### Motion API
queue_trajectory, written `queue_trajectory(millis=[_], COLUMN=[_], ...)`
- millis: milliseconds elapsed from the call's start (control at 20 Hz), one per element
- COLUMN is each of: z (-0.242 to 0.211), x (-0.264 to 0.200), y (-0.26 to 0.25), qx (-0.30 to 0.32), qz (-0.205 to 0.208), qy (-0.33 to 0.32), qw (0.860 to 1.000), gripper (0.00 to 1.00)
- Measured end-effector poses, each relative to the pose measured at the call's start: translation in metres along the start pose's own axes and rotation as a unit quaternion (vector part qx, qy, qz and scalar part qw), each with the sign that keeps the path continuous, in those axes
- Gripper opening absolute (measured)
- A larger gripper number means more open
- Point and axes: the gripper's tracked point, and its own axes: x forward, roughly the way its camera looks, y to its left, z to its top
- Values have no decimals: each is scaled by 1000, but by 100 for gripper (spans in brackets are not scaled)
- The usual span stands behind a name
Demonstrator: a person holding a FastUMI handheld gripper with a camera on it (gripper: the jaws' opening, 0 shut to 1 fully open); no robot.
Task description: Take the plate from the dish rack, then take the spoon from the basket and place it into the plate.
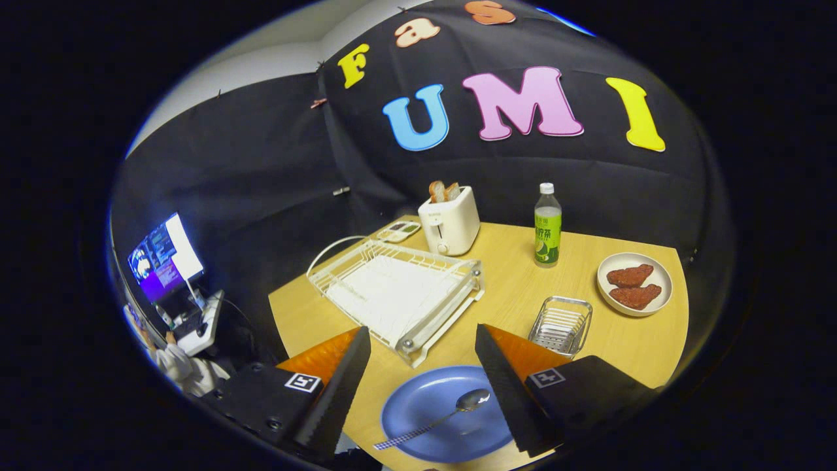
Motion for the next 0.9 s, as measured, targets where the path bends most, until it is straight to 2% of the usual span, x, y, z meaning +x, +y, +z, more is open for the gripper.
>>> queue_trajectory(millis=[250, 500, 700, 900], z=[66, 122, 165, 183], x=[-21, -55, -104, -146], y=[-14, -40, -60, -63], qx=[29, -10, -28, -56], qz=[-28, -96, -188, -285], qy=[-70, -137, -196, -244], qw=[997, 986, 962, 925], gripper=[99, 98, 98, 98])
